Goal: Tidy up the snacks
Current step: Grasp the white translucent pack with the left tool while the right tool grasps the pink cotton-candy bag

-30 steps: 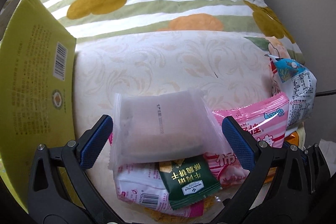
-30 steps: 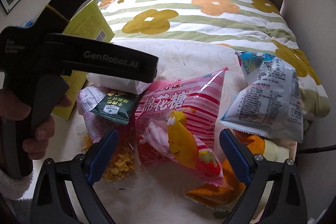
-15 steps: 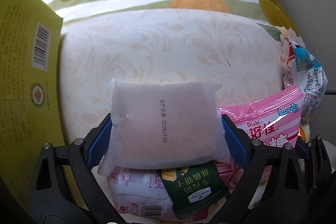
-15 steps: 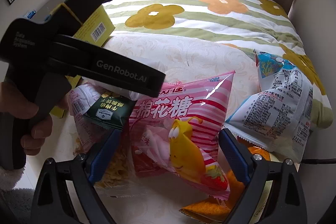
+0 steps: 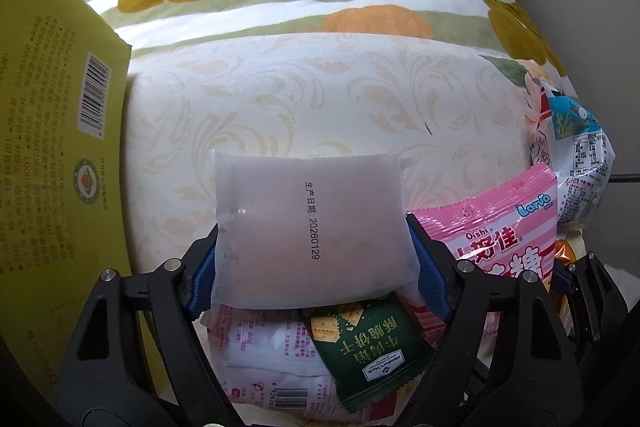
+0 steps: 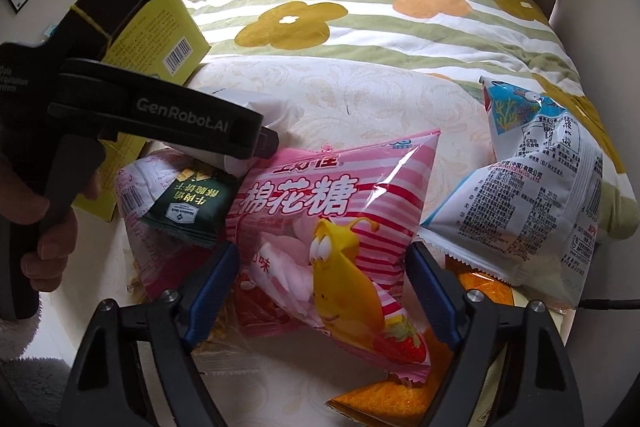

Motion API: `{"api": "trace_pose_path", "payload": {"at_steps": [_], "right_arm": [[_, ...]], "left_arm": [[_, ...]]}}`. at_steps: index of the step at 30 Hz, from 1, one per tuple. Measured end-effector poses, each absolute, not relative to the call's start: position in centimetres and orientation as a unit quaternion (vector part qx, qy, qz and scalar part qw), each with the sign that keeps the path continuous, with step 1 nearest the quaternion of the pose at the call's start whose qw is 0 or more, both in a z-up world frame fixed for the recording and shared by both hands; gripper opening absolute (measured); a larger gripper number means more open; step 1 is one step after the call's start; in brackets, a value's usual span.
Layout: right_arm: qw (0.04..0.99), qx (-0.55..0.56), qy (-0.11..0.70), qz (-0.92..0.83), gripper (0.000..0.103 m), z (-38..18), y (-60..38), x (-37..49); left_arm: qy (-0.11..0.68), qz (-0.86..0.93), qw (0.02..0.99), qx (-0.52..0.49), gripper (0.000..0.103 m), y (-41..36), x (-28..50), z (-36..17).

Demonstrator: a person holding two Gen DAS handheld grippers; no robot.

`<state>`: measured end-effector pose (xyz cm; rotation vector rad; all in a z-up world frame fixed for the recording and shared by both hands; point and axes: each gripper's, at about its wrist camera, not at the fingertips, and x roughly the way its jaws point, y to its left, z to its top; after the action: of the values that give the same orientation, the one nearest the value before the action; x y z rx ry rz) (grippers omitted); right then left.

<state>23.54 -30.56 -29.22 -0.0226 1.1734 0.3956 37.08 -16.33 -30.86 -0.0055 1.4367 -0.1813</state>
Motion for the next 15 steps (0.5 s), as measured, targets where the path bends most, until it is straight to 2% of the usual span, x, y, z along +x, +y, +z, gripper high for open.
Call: {"api": "trace_pose_path", "payload": {"at_steps": [1, 4, 15], "right_arm": [[0.813, -0.013, 0.55, 0.19, 0.07, -29.2, -30.4, 23.5], [0.815, -0.031, 0.547, 0.189, 0.064, -28.9, -29.9, 23.2], [0.829, -0.031, 0.528, 0.181, 0.06, -26.9, -30.3, 22.2]], "left_arm": [[0.656, -0.083, 0.751, -0.003, 0.078, -16.3, 37.0, -30.7], [0.652, -0.081, 0.754, -0.004, 0.077, -16.2, 36.8, -30.3], [0.629, -0.078, 0.773, -0.008, 0.077, -15.4, 35.3, -27.3]]}}
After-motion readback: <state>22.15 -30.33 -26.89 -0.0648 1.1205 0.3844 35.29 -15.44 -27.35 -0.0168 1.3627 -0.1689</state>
